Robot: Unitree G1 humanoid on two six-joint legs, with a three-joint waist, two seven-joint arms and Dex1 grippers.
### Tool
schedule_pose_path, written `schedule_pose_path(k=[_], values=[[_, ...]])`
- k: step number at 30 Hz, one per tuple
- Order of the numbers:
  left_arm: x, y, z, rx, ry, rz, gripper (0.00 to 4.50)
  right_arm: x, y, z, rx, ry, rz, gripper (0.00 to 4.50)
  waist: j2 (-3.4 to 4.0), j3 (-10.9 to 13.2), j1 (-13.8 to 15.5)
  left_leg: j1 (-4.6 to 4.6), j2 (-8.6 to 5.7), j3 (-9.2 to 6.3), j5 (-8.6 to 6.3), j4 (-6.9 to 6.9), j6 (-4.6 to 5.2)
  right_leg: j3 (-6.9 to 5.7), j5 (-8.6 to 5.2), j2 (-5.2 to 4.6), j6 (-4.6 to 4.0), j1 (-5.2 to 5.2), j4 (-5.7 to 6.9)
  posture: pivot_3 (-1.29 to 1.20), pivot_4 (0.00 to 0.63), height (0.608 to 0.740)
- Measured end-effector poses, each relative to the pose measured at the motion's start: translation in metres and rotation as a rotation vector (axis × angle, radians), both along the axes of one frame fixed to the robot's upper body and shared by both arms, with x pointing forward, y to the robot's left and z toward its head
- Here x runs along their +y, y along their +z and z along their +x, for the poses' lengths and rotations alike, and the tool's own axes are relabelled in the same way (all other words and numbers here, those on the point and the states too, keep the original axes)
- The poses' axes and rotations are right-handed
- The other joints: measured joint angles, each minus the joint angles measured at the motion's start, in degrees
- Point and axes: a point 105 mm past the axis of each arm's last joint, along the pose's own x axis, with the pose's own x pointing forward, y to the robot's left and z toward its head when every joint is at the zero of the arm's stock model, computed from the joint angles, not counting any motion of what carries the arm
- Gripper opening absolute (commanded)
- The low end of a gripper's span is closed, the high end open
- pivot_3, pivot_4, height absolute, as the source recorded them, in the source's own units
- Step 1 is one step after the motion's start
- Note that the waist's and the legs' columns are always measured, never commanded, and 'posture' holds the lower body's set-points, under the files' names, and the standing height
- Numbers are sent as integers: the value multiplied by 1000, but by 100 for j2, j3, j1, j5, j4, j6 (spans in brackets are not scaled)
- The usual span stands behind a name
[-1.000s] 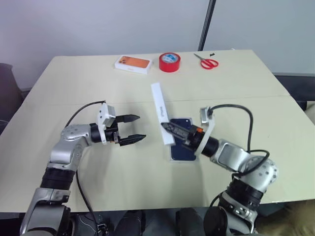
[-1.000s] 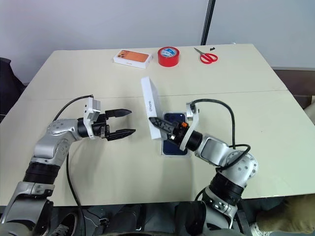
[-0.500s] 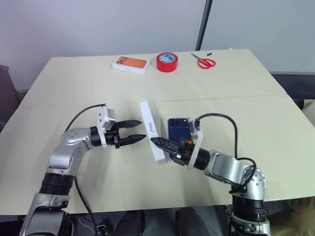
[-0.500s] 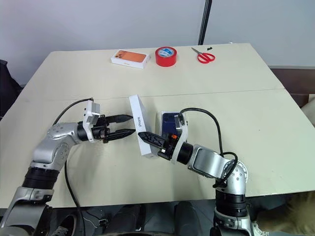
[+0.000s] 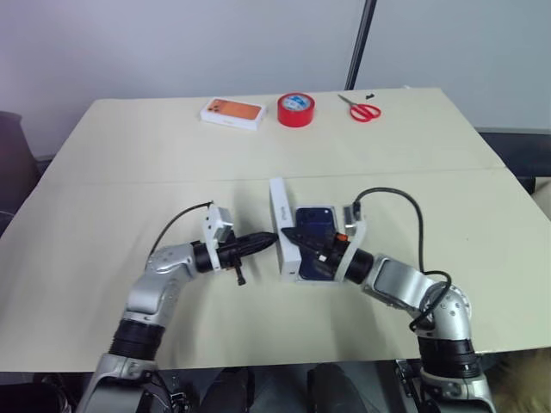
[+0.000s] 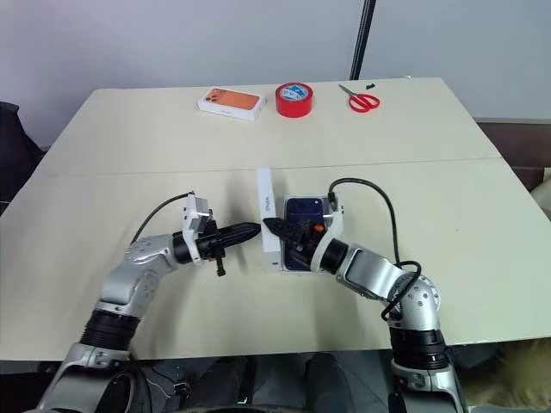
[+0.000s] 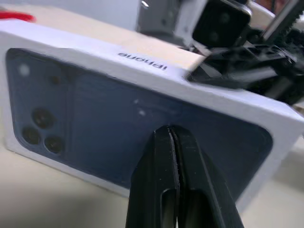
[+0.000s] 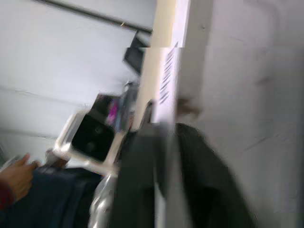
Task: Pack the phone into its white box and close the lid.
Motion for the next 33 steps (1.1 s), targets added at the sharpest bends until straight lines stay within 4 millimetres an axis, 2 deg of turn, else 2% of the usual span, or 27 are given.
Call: schedule_pose_path(k=[5, 7, 9, 11, 13, 15, 18, 22, 25, 29, 33], values=[[-20, -4, 3, -1, -24, 1, 0, -13, -1, 0, -32, -24, -63, 4455, 1, 1, 52, -4, -1, 4, 1, 0, -2, 1, 0, -1, 0, -2, -4, 0, 150, 740], [-23, -3, 6, -7, -25, -2, 0, -25, 2, -1, -99, -32, -155, 4455, -1, 2, 63, -8, -4, 3, 1, 6, 0, -1, 0, -3, 0, 0, -11, 0, 150, 740], [-26, 1, 8, -22, -31, -7, 0, -55, 6, -2, -215, -50, -363, 4455, 0, 2, 97, -11, -11, 1, -1, 11, 3, -8, 0, -6, 2, 9, -27, 0, 150, 740], [-28, 2, 8, -24, -33, -12, 0, -80, 11, 3, -280, -109, -460, 4455, -1, 2, 95, -10, -13, 2, -5, 9, 10, -11, 0, -1, 2, 14, -35, 0, 150, 740], [-29, 3, 9, -13, -36, -16, 0, -105, 5, 8, -319, -155, -574, 4455, -1, 3, 79, -9, -10, 2, -5, 8, 9, -13, 0, 4, 2, 14, -35, 0, 150, 740], [-27, 3, 11, 4, -31, -10, 0, -120, -3, 10, -361, -172, -707, 4455, -1, 3, 34, -7, -7, 8, -4, 6, 8, -9, 0, 9, 2, 11, -32, 0, 150, 740], [-22, 6, 18, 6, -1, 17, 0, -125, -2, 19, -462, -216, -810, 3593, -1, 3, 24, -2, -3, 10, 0, 6, 2, -6, 0, 12, 2, 8, -25, 0, 150, 740], [0, -4, 46, 16, 136, 151, 0, -110, -5, 25, -614, -212, -905, 1620, -2, 3, 58, -3, -6, 9, 6, 8, -9, -5, 0, 9, 2, 11, -29, 0, 150, 740], [5, -11, 52, 37, 171, 178, 0, -98, -13, 26, -662, -180, -956, 31, -3, 4, 70, -8, -4, 6, 6, 7, -10, -7, 0, -1, 2, 8, -31, 0, 150, 740], [7, -20, 56, 125, 179, 208, 0, -90, -21, 27, -723, -133, -1062, 31, -3, 4, 90, -8, -7, -1, 7, 8, -11, -11, 0, -2, 2, 11, -34, 0, 150, 740], [5, -28, 53, 182, 153, 230, 0, -83, -25, 26, -744, -112, -1063, 31, -3, 4, 73, -7, -5, -1, 8, 7, -13, -11, 0, -1, 2, 12, -33, 0, 150, 740]])
